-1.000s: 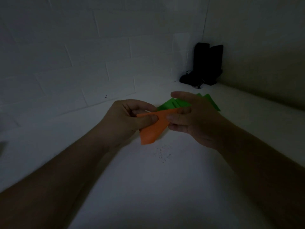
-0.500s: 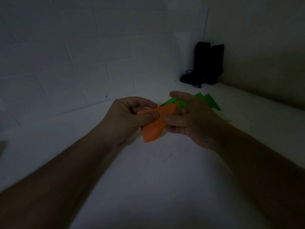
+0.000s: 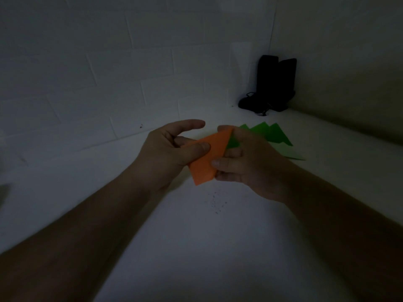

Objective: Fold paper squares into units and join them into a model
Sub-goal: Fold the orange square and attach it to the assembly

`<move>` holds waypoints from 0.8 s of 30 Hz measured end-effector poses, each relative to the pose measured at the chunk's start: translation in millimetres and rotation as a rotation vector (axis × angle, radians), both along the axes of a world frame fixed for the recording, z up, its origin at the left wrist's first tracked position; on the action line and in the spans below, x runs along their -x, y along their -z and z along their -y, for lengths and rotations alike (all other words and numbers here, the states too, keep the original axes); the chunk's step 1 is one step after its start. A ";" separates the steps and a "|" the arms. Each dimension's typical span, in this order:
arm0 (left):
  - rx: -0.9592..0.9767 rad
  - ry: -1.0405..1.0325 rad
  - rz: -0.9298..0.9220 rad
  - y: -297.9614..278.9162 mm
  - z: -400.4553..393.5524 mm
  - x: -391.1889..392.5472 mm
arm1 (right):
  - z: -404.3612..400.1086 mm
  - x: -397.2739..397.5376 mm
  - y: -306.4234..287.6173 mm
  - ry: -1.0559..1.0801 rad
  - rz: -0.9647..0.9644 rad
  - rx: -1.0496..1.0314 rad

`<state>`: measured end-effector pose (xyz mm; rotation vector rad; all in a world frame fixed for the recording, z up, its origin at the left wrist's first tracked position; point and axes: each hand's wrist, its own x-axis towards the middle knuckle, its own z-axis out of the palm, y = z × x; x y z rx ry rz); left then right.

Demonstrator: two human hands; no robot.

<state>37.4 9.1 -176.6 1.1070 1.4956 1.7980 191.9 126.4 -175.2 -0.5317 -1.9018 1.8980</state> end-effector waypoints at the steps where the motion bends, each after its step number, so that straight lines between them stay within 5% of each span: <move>1: -0.002 0.001 0.006 0.3 -0.1 0.9 | 0.0 -0.3 -0.4 -0.005 0.004 -0.012; 24: -0.037 -0.012 0.131 -0.8 -2.2 0.9 | 1.2 -0.1 1.8 -0.055 0.065 -0.257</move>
